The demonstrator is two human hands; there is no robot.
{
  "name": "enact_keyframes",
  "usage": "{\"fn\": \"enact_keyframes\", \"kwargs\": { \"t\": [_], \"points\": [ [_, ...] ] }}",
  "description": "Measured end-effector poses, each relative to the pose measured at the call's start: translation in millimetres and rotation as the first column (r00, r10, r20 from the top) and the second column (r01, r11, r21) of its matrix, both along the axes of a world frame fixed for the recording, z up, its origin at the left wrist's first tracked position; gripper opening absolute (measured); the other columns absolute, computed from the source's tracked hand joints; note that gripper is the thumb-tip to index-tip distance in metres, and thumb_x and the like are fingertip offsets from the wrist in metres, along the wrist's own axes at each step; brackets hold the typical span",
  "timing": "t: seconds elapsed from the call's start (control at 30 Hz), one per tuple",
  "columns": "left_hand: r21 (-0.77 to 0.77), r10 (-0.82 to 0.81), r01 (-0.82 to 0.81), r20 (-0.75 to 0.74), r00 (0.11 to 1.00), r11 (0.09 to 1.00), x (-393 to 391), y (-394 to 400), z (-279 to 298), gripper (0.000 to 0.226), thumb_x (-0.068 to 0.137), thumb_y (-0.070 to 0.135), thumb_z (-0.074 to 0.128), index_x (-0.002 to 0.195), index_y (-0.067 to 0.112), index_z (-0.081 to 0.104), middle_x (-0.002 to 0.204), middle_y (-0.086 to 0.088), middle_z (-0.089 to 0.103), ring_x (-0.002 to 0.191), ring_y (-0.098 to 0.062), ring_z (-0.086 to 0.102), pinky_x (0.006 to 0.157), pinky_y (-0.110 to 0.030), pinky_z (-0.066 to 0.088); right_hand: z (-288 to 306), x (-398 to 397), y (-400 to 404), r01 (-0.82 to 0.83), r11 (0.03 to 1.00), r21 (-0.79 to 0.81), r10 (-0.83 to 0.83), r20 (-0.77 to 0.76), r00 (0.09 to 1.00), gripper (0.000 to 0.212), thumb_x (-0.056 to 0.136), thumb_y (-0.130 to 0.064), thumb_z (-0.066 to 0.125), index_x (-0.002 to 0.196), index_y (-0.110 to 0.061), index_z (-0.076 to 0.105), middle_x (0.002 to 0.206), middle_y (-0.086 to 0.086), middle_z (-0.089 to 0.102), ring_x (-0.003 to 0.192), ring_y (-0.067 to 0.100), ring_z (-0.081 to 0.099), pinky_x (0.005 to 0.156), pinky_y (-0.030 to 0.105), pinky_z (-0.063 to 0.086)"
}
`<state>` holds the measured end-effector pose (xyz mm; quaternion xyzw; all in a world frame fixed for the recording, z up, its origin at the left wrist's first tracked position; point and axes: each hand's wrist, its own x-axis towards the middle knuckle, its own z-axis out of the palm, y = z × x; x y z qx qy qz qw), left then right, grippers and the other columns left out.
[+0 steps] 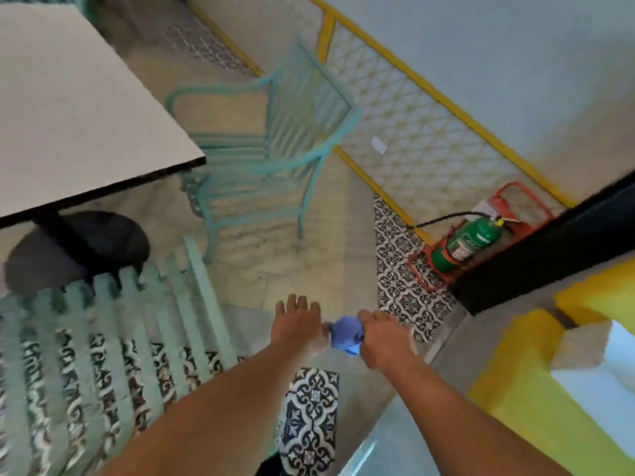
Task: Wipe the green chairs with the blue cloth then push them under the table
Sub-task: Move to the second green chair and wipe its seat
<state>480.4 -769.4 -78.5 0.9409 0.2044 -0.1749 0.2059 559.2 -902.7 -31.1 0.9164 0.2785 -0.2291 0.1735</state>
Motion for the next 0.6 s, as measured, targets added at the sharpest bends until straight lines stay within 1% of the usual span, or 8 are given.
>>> {"fn": "enact_keyframes", "kwargs": {
  "t": [0.1,0.2,0.27,0.33,0.4,0.47,0.53,0.6],
  "points": [
    [-0.045,0.284,-0.283,0.015,0.959,0.958,-5,52,-15,0.060,0.100,0.045,0.033,0.150,0.013,0.027,0.158,-0.014,0.020,0.147,-0.033,0.012,0.117,-0.049,0.014,-6,21,83,-0.235,0.972,-0.013,0.235,-0.019,0.972,0.053,0.092,-0.021,0.051,0.142,-0.022,0.032,0.141,0.006,0.041,0.130,0.028,0.038,0.105,0.050,0.033],
    [-0.099,0.564,-0.560,0.027,0.825,0.823,-31,93,-23,0.060,0.101,0.045,0.028,0.153,0.015,0.020,0.161,-0.012,0.012,0.149,-0.030,0.005,0.119,-0.048,0.008,-9,9,168,-0.482,0.876,0.003,0.482,-0.042,0.875,0.048,0.092,-0.023,0.046,0.138,-0.022,0.036,0.138,0.005,0.042,0.128,0.028,0.039,0.103,0.049,0.031],
    [-0.109,0.725,-0.719,0.025,0.689,0.687,-55,118,-23,0.061,0.102,0.046,0.025,0.154,0.016,0.018,0.162,-0.012,0.011,0.149,-0.029,0.005,0.119,-0.048,0.007,-8,-12,225,-0.630,0.776,0.012,0.630,-0.050,0.775,0.046,0.092,-0.025,0.047,0.137,-0.023,0.037,0.137,0.005,0.042,0.127,0.028,0.039,0.102,0.048,0.032],
    [-0.108,0.863,-0.857,0.012,0.505,0.503,-80,136,-26,0.065,0.098,0.049,0.018,0.152,0.016,0.026,0.160,-0.014,0.019,0.148,-0.031,0.013,0.118,-0.049,0.011,-6,-43,275,-0.765,0.644,0.018,0.765,-0.038,0.643,0.043,0.093,-0.027,0.046,0.134,-0.021,0.038,0.135,0.006,0.044,0.125,0.029,0.043,0.099,0.048,0.037],
    [-0.081,0.959,-0.957,0.087,0.270,0.277,-107,154,-32,0.071,0.088,0.051,0.018,0.138,0.013,0.053,0.145,-0.018,0.047,0.135,-0.037,0.042,0.109,-0.057,0.032,-7,-75,317,-0.873,0.485,0.049,0.874,-0.010,0.485,0.042,0.093,-0.028,0.047,0.133,-0.020,0.038,0.133,0.007,0.045,0.122,0.030,0.046,0.096,0.047,0.041],
    [-0.106,0.991,-0.985,0.040,0.131,0.135,-137,166,-36,0.069,0.079,0.050,0.026,0.116,0.011,0.070,0.123,-0.018,0.065,0.113,-0.039,0.063,0.090,-0.060,0.050,-7,-105,350,-0.935,0.335,0.113,0.941,0.007,0.338,0.040,0.092,-0.026,0.049,0.130,-0.019,0.039,0.131,0.007,0.046,0.119,0.030,0.049,0.092,0.043,0.042],
    [-0.122,1.000,-0.992,-0.024,0.010,0.007,-154,174,-43,0.084,0.079,0.053,0.010,0.139,0.012,0.052,0.145,-0.017,0.048,0.134,-0.038,0.044,0.107,-0.057,0.034,-9,-128,378,-0.965,0.192,0.177,0.980,0.010,0.197,0.040,0.093,-0.024,0.050,0.130,-0.015,0.037,0.130,0.010,0.045,0.115,0.032,0.053,0.086,0.038,0.043],
    [-0.085,0.988,-0.986,-0.075,-0.138,-0.145,-165,173,-62,0.081,0.086,0.057,0.005,0.151,0.016,0.029,0.157,-0.012,0.027,0.146,-0.032,0.022,0.116,-0.051,0.016,-21,-147,404,-0.968,0.061,0.242,0.998,0.009,0.065,0.043,0.094,-0.022,0.050,0.132,-0.011,0.035,0.130,0.012,0.042,0.112,0.033,0.055,0.082,0.037,0.043]
  ]
}}
